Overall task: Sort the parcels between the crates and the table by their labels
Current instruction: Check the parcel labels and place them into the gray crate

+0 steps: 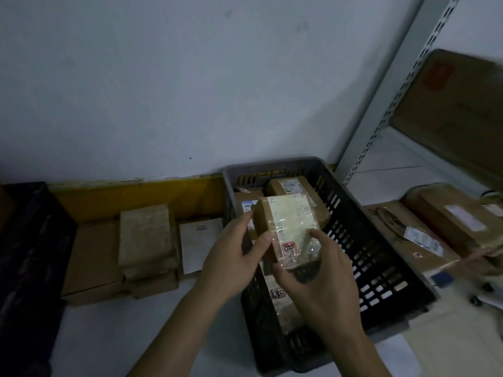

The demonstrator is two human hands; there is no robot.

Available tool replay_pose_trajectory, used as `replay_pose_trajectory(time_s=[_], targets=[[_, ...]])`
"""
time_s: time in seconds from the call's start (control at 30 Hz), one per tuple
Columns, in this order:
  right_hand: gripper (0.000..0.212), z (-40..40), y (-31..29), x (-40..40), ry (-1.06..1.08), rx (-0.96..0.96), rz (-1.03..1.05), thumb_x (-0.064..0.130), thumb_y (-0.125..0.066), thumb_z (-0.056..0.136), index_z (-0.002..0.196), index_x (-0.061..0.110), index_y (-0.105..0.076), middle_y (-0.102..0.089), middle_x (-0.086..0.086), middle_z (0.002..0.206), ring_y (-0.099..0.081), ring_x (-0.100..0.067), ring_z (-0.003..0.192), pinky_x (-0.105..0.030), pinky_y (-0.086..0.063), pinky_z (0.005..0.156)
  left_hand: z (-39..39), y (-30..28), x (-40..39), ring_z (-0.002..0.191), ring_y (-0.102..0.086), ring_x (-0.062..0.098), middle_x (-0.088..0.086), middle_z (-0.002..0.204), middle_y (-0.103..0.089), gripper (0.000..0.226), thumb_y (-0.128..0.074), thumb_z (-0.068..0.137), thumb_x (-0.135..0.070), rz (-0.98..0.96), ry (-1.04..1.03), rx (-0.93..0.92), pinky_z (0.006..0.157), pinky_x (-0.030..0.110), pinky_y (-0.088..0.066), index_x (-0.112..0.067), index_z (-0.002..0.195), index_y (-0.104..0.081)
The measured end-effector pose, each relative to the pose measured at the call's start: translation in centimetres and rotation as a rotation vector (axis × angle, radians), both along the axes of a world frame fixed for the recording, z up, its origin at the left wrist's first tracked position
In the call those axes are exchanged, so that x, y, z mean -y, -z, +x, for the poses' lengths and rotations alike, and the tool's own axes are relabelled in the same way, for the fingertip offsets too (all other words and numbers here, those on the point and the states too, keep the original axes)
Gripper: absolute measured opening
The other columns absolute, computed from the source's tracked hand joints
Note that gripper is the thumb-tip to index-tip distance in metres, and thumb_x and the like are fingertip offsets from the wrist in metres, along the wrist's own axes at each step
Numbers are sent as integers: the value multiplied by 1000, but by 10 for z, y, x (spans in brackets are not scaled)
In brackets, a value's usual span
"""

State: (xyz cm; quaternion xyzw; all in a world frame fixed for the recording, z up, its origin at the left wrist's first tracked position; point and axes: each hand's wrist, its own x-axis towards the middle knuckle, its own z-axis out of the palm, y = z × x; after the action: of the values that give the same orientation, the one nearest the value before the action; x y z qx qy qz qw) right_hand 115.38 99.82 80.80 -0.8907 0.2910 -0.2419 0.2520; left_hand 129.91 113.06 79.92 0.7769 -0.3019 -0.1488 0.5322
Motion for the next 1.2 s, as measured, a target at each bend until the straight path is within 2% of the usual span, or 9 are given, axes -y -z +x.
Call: replay_pose_trajectory(time_s=[0.17,0.33,0.43,0.57,0.7,0.87,1.0,1.1,1.2], targets=[[102,34,2,56,-6,-25,1,73,-83,74,157,28,-43,-56,5,150,-48,-15,137,-39,-50,106,10,25,24,156,-28,24,-4,170,-30,71,-47,103,-64,339,-177,237,124,44,-34,-32,164,-29],[105,94,12,107,-68,-44,37,84,-72,76,160,31,-38,-53,3,158,-49,-21,143,-50,-52,111,11,47,49,163,-9,29,6,177,-11,84,-44,105,-65,583,-257,269,131,49,-20,-23,170,-11],[104,139,23,118,-140,-90,-9,87,-66,80,160,27,-39,-55,-1,155,-51,-25,141,-47,-52,109,8,59,65,163,-4,30,5,178,-5,88,-42,105,-66,666,-294,253,132,49,-17,-21,170,-4],[91,189,48,116,-217,-178,-31,88,-55,83,150,27,-45,-60,-7,141,-54,-31,127,-48,-56,96,11,67,69,163,-2,32,7,178,-1,92,-39,103,-69,743,-355,246,131,52,-17,-23,170,5],[89,214,68,113,-200,-255,-61,89,-51,85,147,25,-49,-59,-14,137,-54,-34,126,-46,-54,96,15,64,73,163,4,33,9,178,6,89,-34,103,-69,841,-403,292,132,55,-7,-24,170,5],[97,219,85,107,-247,-307,-194,92,-42,89,156,22,-42,-48,-21,142,-46,-38,130,-48,-45,102,12,68,78,163,13,33,11,178,9,87,-31,103,-70,913,-462,313,129,61,10,-29,170,8],[81,227,86,106,-231,-292,-256,81,-34,99,151,20,-47,-54,-18,134,-53,-37,121,-48,-45,97,11,70,78,163,12,34,12,179,8,88,-32,103,-69,925,-463,326,128,63,9,-28,170,8],[81,229,88,109,-218,-334,-272,79,-25,102,155,21,-40,-55,-20,138,-52,-40,126,-55,-43,104,10,69,76,163,13,33,10,179,9,87,-32,104,-68,928,-460,309,129,63,9,-29,170,8],[85,226,96,113,-242,-368,-242,80,-19,102,164,23,-26,-44,-23,155,-41,-44,143,-65,-33,117,10,67,77,163,14,33,10,178,10,86,-31,104,-69,935,-455,297,129,62,9,-29,170,8]])
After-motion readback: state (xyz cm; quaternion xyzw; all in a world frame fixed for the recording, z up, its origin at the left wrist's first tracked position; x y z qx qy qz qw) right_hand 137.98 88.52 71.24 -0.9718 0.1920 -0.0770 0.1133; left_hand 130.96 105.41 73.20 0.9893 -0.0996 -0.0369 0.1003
